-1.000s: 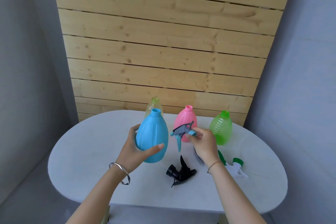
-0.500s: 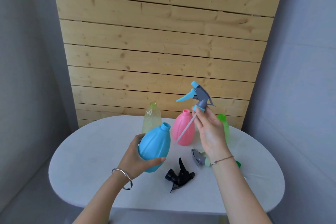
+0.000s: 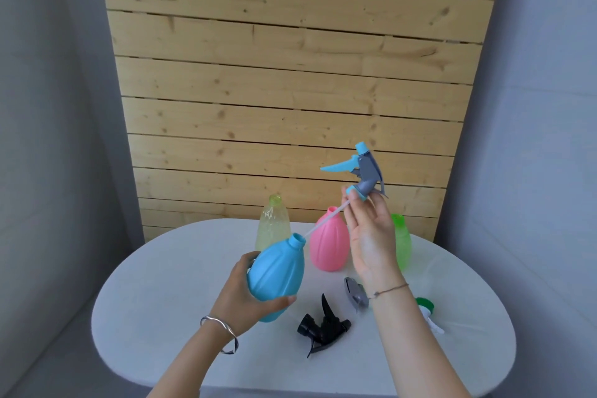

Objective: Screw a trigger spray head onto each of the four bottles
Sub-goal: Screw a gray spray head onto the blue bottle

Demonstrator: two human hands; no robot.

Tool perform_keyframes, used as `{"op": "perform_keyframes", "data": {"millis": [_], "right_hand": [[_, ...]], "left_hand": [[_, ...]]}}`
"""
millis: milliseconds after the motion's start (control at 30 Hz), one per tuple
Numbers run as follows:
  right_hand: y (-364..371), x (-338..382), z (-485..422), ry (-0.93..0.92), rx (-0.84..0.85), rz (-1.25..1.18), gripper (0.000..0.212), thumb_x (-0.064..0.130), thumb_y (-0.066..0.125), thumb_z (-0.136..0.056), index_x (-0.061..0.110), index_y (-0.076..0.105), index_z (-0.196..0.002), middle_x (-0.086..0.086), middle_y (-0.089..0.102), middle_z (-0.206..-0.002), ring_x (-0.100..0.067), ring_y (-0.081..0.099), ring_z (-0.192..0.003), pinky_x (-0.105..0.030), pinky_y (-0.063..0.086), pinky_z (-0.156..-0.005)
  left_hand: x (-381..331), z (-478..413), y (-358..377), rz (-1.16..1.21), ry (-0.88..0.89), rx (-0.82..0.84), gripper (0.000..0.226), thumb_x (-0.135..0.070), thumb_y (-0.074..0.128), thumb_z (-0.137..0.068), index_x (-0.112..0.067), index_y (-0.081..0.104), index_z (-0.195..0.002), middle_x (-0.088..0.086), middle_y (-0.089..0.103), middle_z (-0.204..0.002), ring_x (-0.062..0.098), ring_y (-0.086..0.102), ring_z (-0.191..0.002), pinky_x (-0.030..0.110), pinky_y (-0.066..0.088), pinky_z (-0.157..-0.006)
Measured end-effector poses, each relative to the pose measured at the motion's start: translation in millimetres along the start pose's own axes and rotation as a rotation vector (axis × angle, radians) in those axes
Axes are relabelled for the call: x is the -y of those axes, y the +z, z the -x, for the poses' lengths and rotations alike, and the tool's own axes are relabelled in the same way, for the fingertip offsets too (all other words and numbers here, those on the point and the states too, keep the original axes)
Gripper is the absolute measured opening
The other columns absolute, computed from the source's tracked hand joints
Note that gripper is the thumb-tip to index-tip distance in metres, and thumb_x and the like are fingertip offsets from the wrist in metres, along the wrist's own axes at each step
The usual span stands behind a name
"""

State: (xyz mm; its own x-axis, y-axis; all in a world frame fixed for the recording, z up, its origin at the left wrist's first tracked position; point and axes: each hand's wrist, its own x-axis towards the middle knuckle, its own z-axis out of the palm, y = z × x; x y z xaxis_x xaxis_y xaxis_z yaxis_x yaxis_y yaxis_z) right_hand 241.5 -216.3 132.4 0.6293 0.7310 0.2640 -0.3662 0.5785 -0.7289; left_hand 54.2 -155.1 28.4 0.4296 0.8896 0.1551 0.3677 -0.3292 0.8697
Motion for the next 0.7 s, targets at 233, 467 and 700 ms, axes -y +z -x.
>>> {"op": "perform_keyframes", "data": {"millis": [233,467,700], "right_hand": [[-3.7,-33.8,16.2,0.211,0.182,0.355,0.026,0.005,0.069,-0.082,0.007,0.062,-0.107,-0.020,0.065,-0.122,-0.024,0.063,-0.111,-0.037,0.046,-0.103],[-10.1,-30.9,16.7,0.278,0.297,0.360,0.022,0.003,0.066,-0.083,0.010,0.063,-0.103,-0.011,0.069,-0.118,-0.011,0.067,-0.106,-0.023,0.050,-0.095],[-16.8,-30.3,13.8,0.287,0.370,0.347,0.028,0.011,0.069,-0.078,0.011,0.068,-0.106,-0.002,0.072,-0.114,-0.009,0.064,-0.110,-0.021,0.049,-0.097]], "left_hand": [[-14.6,2.7,0.1,0.096,0.051,-0.002,0.091,-0.063,0.079,-0.043,-0.039,0.042,-0.122,-0.013,0.056,-0.115,0.006,0.060,-0.100,0.017,0.052,-0.067],[-16.6,2.4,-6.2,0.138,0.035,0.054,0.088,-0.058,0.080,-0.044,-0.042,0.046,-0.123,-0.012,0.060,-0.114,0.008,0.062,-0.100,0.022,0.055,-0.076],[-25.1,5.8,-11.9,0.383,-0.026,0.124,0.074,-0.048,0.084,-0.042,-0.043,0.056,-0.111,-0.006,0.067,-0.110,0.004,0.068,-0.090,0.019,0.056,-0.067]]}}
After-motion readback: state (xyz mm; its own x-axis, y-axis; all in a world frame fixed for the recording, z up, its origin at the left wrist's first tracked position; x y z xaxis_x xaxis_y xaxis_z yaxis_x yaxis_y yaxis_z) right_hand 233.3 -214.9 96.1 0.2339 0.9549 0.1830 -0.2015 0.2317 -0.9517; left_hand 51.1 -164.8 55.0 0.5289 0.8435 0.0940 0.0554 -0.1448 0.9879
